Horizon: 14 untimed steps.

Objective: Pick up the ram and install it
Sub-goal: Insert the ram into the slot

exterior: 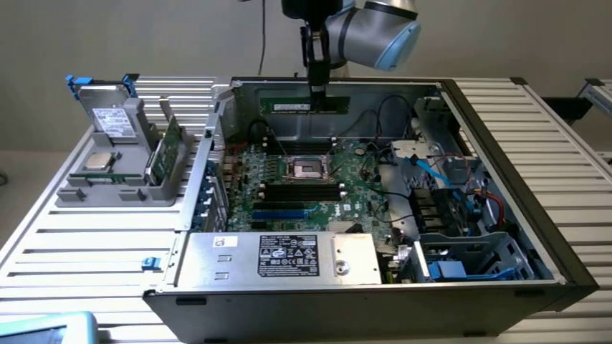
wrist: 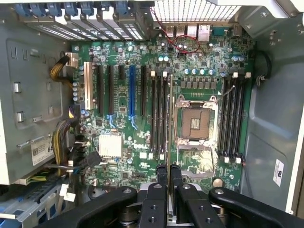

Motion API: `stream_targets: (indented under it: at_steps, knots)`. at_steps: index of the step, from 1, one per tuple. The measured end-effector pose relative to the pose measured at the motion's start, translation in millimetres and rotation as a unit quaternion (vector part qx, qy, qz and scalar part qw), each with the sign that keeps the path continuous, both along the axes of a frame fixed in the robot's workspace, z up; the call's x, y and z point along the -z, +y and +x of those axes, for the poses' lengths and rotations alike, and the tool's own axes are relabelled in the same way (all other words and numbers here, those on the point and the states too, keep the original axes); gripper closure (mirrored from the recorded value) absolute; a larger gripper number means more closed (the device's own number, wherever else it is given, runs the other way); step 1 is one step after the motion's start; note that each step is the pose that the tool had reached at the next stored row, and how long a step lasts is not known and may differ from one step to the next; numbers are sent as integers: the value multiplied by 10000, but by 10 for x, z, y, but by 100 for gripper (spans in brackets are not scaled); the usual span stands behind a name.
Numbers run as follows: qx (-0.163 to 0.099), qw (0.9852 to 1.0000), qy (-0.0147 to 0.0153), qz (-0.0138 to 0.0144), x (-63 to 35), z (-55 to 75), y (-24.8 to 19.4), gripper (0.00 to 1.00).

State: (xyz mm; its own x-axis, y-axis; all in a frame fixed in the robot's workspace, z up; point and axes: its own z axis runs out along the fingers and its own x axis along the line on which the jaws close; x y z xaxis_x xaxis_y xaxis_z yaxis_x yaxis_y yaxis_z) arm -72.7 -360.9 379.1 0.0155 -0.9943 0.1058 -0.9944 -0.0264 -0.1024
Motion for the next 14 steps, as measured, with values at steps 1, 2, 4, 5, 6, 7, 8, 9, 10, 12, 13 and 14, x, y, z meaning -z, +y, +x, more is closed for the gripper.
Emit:
stream_targets:
  at_steps: [1,2,4,5,6,7,8,9,10,12,13,14]
  knots:
    - [0,10000,0,-3,17,0,0,86]
    - [0,10000,1,-4,35,0,0,86]
    - [0,10000,0,-4,72,0,0,86]
    - [1,10000,0,-4,90,-1,0,86]
    - [1,10000,0,-4,108,-1,-2,86]
    - [2,10000,0,-4,126,-1,-3,86]
    - [1,10000,0,-4,144,-1,-6,86]
    - [1,10000,0,-4,162,-1,-10,86]
    - [1,10000,0,-4,181,-1,-18,86]
    - [1,10000,0,-4,218,-1,-35,86]
    - [1,10000,0,-4,235,-1,-43,86]
    - [1,10000,0,-3,254,-1,-53,86]
